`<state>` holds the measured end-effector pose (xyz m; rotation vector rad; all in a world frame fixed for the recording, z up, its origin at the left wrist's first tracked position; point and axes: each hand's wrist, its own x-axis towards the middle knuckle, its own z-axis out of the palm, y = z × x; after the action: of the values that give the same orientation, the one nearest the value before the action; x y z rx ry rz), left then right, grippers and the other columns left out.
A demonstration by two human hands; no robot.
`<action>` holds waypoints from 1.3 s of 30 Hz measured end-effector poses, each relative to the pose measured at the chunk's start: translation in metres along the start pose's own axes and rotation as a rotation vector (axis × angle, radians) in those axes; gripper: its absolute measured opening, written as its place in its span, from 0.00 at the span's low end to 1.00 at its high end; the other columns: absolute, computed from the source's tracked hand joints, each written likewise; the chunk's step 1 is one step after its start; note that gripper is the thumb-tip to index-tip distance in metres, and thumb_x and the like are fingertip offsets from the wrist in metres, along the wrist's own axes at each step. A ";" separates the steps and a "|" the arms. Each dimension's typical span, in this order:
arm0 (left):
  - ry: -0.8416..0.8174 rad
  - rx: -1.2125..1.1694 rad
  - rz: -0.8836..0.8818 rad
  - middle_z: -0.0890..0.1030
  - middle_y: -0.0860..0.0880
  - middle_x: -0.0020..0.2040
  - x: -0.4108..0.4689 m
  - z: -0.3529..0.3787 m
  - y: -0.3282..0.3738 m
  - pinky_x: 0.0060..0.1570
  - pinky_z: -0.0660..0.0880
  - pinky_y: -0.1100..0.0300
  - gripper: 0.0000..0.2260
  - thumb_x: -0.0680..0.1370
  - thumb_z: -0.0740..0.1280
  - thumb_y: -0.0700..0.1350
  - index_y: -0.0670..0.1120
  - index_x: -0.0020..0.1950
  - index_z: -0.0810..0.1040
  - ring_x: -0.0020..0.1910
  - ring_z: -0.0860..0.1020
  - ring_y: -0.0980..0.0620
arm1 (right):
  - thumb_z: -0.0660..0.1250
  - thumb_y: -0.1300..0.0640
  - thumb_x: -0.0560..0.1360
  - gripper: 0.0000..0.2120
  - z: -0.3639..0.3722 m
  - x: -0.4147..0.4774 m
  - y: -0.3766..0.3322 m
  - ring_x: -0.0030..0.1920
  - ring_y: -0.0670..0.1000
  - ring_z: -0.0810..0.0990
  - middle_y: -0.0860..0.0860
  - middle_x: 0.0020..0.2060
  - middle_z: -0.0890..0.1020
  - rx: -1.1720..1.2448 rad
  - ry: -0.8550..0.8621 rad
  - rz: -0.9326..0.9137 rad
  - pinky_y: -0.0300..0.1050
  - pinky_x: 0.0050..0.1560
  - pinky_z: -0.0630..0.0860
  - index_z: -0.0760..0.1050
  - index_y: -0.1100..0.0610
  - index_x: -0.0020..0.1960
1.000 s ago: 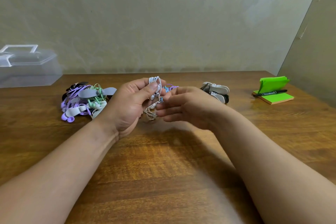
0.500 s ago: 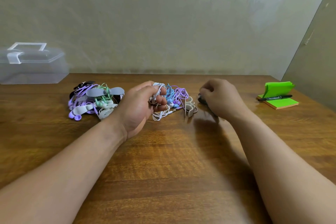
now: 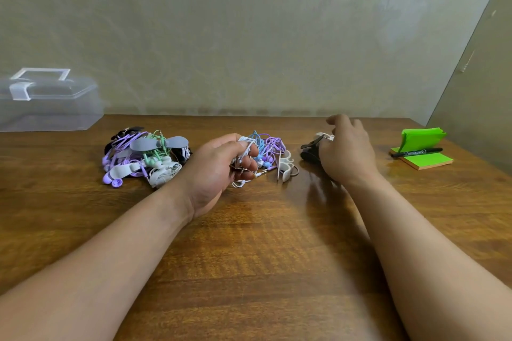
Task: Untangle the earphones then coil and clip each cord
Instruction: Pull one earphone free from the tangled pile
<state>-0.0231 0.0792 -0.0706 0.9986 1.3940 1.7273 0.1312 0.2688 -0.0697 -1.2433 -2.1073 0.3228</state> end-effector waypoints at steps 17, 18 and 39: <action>0.037 -0.250 -0.047 0.67 0.47 0.34 0.003 -0.008 0.007 0.41 0.75 0.56 0.12 0.81 0.57 0.41 0.45 0.40 0.74 0.40 0.76 0.48 | 0.66 0.59 0.78 0.11 -0.022 -0.025 -0.045 0.44 0.50 0.84 0.47 0.47 0.84 0.646 -0.097 -0.143 0.47 0.43 0.83 0.78 0.50 0.59; 0.047 -0.245 -0.043 0.67 0.48 0.34 0.003 -0.007 0.007 0.41 0.74 0.56 0.12 0.82 0.58 0.42 0.45 0.40 0.73 0.40 0.75 0.49 | 0.67 0.59 0.78 0.12 -0.024 -0.029 -0.050 0.42 0.50 0.85 0.49 0.46 0.85 0.659 -0.187 -0.180 0.49 0.43 0.82 0.78 0.49 0.59; 0.072 0.004 0.153 0.82 0.46 0.41 -0.002 -0.004 0.010 0.52 0.79 0.44 0.10 0.87 0.60 0.45 0.42 0.50 0.76 0.46 0.82 0.44 | 0.68 0.62 0.82 0.12 0.000 -0.058 -0.075 0.40 0.48 0.79 0.56 0.47 0.83 1.192 -0.605 0.020 0.39 0.42 0.78 0.81 0.63 0.63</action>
<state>-0.0266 0.0736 -0.0617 1.0786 1.3978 1.8892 0.0988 0.1802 -0.0553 -0.4345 -1.7363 1.8057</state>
